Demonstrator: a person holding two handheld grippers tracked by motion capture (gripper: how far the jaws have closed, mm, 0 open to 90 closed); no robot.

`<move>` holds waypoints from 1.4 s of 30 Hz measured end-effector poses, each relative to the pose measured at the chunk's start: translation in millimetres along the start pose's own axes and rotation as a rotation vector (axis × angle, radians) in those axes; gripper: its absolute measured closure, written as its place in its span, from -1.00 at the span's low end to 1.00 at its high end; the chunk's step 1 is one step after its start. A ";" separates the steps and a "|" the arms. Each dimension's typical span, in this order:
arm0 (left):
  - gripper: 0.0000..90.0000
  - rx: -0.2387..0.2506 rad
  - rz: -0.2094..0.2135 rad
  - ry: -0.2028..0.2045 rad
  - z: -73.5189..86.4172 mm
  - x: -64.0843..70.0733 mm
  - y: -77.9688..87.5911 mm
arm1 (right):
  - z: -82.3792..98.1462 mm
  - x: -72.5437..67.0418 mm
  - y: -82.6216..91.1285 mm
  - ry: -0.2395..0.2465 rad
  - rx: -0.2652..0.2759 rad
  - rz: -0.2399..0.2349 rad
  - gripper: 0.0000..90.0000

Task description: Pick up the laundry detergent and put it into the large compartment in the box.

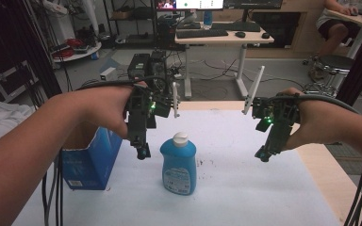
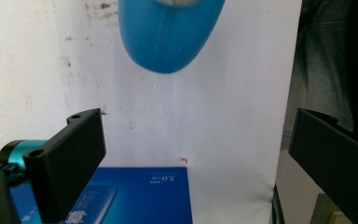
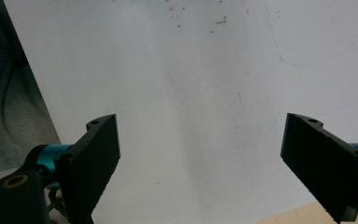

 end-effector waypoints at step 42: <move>-0.92 -0.005 -0.007 -0.130 -53.6 -15.9 -60.4 | 14.7 1.7 -8.8 -0.016 0.015 -0.017 -0.76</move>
Point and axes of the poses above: each handheld gripper's, and its own axes: y roughly backward along the jaws, z roughly out of its underside, x roughly to its right, the point moved 7 cm from there along -y, roughly forward along the jaws, and after that the axes turned 4 degrees about -y, right-handed, at the moved point
